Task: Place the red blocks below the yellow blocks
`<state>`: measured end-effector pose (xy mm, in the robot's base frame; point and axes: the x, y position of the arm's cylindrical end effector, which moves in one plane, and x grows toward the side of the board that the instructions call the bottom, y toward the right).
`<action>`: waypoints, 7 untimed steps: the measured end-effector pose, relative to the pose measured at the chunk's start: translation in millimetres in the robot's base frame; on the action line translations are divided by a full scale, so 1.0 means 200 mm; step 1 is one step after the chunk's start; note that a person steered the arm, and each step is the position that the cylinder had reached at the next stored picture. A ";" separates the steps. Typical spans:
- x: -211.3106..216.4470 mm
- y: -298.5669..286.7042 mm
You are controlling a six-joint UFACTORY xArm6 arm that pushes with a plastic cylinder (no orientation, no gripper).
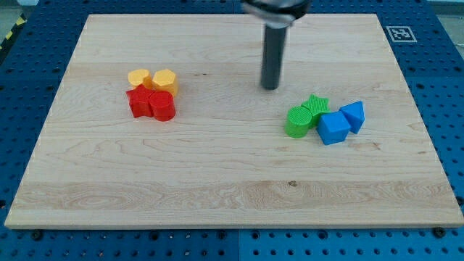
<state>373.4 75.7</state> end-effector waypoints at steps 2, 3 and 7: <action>-0.01 0.00; -0.01 0.02; -0.24 -1.14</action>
